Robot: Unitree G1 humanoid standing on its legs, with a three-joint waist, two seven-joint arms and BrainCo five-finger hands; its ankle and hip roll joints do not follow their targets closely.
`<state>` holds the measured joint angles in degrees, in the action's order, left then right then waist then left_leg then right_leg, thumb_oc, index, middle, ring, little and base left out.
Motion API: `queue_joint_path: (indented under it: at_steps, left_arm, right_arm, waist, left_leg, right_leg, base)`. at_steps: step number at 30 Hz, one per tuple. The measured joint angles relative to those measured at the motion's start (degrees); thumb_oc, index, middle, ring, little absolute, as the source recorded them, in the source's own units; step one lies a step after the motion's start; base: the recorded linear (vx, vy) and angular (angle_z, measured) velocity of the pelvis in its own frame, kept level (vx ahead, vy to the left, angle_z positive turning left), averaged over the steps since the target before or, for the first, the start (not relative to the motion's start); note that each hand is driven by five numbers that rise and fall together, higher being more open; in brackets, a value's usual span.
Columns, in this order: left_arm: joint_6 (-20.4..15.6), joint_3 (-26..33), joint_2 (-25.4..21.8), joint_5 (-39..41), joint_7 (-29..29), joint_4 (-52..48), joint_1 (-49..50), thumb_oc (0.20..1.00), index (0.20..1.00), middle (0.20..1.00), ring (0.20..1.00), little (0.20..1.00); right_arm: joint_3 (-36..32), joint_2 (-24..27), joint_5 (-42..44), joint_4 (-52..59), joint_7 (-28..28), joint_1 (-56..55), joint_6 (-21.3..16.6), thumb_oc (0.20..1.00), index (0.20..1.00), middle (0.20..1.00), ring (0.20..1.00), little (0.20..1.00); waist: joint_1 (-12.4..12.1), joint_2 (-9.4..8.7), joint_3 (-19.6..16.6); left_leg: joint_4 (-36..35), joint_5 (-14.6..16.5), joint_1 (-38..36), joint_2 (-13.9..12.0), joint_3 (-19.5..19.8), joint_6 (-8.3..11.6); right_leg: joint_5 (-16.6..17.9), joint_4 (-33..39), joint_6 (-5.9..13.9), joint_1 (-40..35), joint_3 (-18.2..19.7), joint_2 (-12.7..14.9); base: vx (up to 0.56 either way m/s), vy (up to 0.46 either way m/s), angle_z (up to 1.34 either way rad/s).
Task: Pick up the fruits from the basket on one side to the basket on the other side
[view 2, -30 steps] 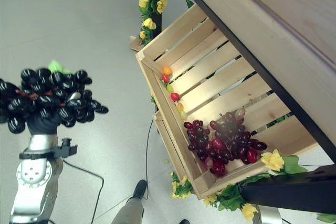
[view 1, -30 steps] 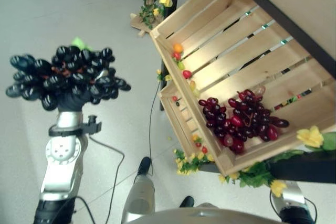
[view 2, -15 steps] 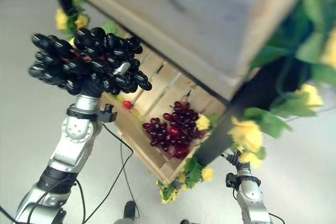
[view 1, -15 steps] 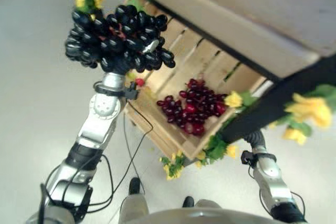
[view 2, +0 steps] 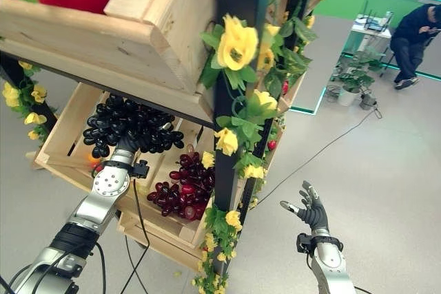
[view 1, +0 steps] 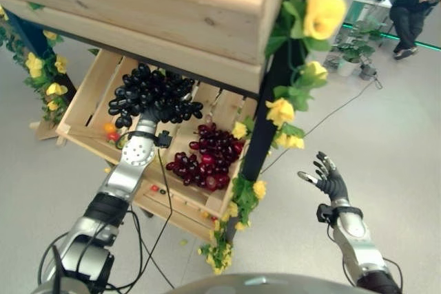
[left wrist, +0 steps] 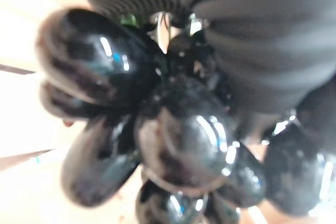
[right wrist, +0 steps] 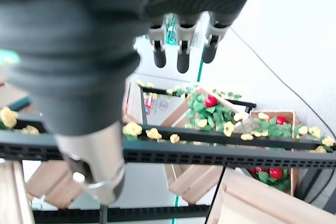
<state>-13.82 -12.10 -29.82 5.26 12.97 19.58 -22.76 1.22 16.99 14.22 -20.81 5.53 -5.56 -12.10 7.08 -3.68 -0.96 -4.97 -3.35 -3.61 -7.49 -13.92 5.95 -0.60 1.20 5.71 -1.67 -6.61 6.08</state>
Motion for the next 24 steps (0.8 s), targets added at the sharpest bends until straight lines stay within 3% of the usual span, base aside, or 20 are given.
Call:
queue_joint_path:
  at_steps: [6, 7, 8, 15, 18, 24]
  left_arm:
    - [2.4, 0.0, 0.0, -0.1, 0.4, 2.0, -1.0, 0.2, 0.2, 0.2, 0.2, 0.2]
    - [2.6, 0.1, 0.0, -0.1, 0.6, 2.0, -1.0, 0.937, 0.937, 0.937, 0.937, 0.937]
    - [3.0, 0.1, 0.0, -0.1, 0.6, 2.1, -1.1, 1.0, 1.0, 1.0, 1.0, 1.0]
    - [6.6, 0.2, 0.0, -3.5, 0.6, 2.3, -1.8, 1.0, 1.0, 1.0, 1.0, 1.0]
    - [9.5, -0.3, -0.9, -13.2, 0.7, 3.3, -3.9, 1.0, 1.0, 1.0, 1.0, 1.0]
    - [16.6, -2.3, -12.4, -46.3, -0.9, 1.2, -6.0, 1.0, 1.0, 1.0, 1.0, 1.0]
  right_arm:
    - [0.0, 0.0, 0.0, 0.0, 0.2, -0.3, 0.0, 1.0, 1.0, 1.0, 1.0, 1.0]
    - [0.0, 0.1, 0.0, 0.0, 0.3, -0.3, 0.0, 1.0, 1.0, 1.0, 1.0, 1.0]
    - [0.0, 0.1, 0.0, 0.0, 0.3, -0.3, 0.0, 1.0, 1.0, 1.0, 1.0, 1.0]
    - [-0.1, 0.2, -0.2, 0.0, 0.4, -0.4, 0.3, 1.0, 1.0, 1.0, 1.0, 1.0]
    - [-0.6, 0.3, -0.6, 0.1, 0.5, -0.5, 0.7, 1.0, 1.0, 1.0, 1.0, 1.0]
    - [-3.0, 0.6, -2.2, 0.3, 0.5, -2.9, 1.2, 1.0, 1.0, 1.0, 1.0, 1.0]
  waist:
    - [-0.1, 0.05, -0.1]
    - [-0.1, -0.06, 0.0]
    - [-0.1, -0.06, 0.0]
    - [-0.1, -0.22, 0.3]
    - [-0.1, -0.16, 1.3]
    - [-0.5, -2.12, 4.1]
  left_leg:
    - [0.0, -0.4, 0.3, 0.1, -0.4, -0.33]
    - [-0.1, -0.5, 0.3, 0.2, -0.5, -0.36]
    - [-0.1, -0.5, 0.3, 0.2, -0.5, -0.35]
    - [-0.3, -0.6, 0.3, 0.3, -0.3, -0.23]
    - [-0.3, -0.7, 0.2, 0.2, 0.1, -0.38]
    - [0.0, -1.4, 1.5, 0.3, 2.1, 0.02]
  right_leg:
    - [1.7, 1.9, -0.02, -0.3, 0.3, 0.0]
    - [2.1, 2.5, -0.03, -0.5, 0.4, 0.0]
    - [2.3, 2.9, -0.02, -0.6, 0.4, 0.0]
    - [3.0, 4.2, -0.01, -1.6, 0.3, 0.0]
    - [3.0, 4.3, -0.03, -2.0, -0.2, 0.0]
    - [3.2, 4.1, -0.7, -2.2, -2.2, -0.1]
  base:
    - [0.03, 0.002, -0.06]
    - [0.0, 0.0, 0.0]
    - [0.0, 0.0, 0.0]
    - [0.0, -0.002, 0.01]
    - [0.0, -0.021, 0.07]
    - [-0.01, -0.026, 0.15]
